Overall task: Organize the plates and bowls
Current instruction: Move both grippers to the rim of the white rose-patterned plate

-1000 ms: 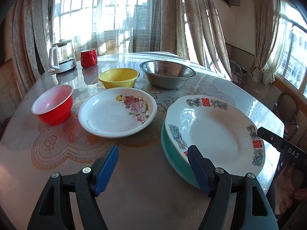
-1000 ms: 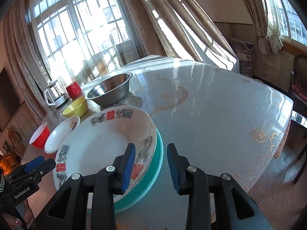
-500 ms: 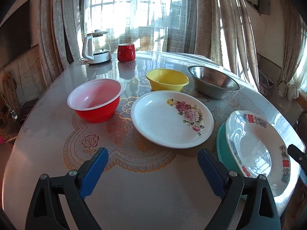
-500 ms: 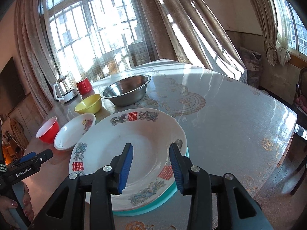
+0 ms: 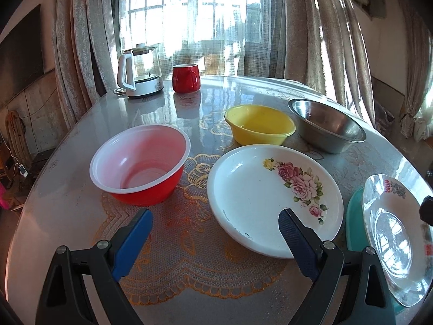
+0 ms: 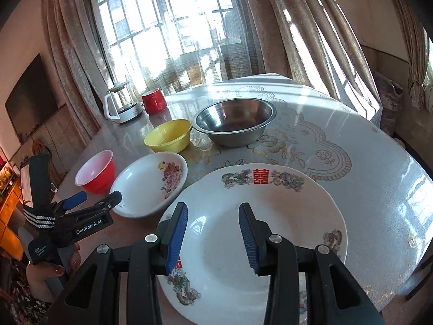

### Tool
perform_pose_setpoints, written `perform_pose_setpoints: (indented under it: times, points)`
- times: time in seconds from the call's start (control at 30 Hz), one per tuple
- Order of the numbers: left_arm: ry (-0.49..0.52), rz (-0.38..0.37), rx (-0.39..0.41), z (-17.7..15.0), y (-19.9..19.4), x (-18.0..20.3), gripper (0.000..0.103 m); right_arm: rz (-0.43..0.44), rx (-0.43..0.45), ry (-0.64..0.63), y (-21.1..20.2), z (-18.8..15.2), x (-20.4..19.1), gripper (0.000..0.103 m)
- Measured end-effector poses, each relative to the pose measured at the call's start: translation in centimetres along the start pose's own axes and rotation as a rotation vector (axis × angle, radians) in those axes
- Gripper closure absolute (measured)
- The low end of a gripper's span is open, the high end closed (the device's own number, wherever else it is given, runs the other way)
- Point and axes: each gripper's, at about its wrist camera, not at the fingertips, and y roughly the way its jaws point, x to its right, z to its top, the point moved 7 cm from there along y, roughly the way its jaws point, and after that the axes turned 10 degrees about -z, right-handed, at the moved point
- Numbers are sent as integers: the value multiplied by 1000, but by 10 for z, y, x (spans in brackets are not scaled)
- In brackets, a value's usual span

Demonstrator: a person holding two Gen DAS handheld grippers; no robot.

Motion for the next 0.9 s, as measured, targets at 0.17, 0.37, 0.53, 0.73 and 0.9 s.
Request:
perform_pose_setpoints:
  times: [0.17, 0.37, 0.53, 0.73, 0.9]
  points:
    - [-52, -55, -27, -1, 6, -6, 8, 5, -43, -68, 18, 18, -28, 63]
    - [-94, -46, -79, -8, 13, -17, 8, -7, -123, -137, 50, 32, -57, 63]
    - [-92, -56, -103, -11, 16, -17, 8, -39, -207, -134, 80, 39, -67, 63]
    - [-110, -62, -116, -13, 18, -23, 8, -59, -277, -167, 107, 39, -76, 63]
    - [-124, -64, -116, -12, 18, -26, 8, -64, -316, -175, 121, 39, -77, 63]
